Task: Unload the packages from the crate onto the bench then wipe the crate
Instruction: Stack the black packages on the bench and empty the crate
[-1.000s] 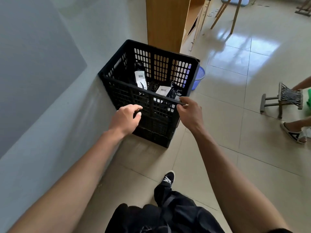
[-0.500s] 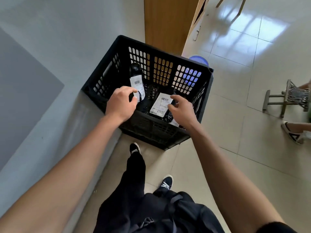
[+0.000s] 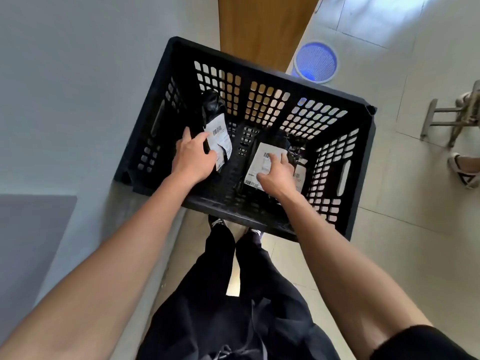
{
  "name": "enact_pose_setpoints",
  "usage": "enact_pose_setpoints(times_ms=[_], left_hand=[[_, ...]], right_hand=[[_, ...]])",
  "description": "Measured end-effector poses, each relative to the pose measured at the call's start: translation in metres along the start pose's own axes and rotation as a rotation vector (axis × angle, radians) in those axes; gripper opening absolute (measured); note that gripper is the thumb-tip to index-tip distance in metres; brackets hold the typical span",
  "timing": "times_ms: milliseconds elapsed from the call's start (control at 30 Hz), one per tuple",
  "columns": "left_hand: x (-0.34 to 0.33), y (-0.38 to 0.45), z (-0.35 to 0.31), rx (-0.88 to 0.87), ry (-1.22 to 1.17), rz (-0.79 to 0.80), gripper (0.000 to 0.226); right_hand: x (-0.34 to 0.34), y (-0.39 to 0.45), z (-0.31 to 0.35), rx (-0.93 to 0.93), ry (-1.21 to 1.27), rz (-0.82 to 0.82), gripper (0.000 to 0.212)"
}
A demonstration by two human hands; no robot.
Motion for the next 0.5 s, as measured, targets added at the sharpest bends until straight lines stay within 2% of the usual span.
enact_pose_setpoints(times_ms=[167, 333, 500], left_hand=[[-0.014, 0.022, 0.006, 0.062, 0.004, 0.003, 0.054], [-0.024, 0.035, 0.014, 0.052, 0.053, -0.004, 0.052], [-0.028, 0.044, 0.020, 0.075, 0.023, -0.010, 0.051]], right_hand=[[-0.024, 0.024, 0.002, -0.079, -0.068, -0.007, 0.085], [-0.045, 0.044, -0.011, -0.047, -0.223, -0.022, 0.096], [-0.062, 0.055, -0.015, -0.092, -0.199, -0.059, 0.099]])
Point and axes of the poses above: each hand's wrist, its own y-axis towards the middle knuckle, its own x-axis out of the back of the hand, z = x × y, the point moved 1 cm from there along y, towards the middle knuckle, and after that the axes turned 7 degrees about -z, right-handed, at the moved point
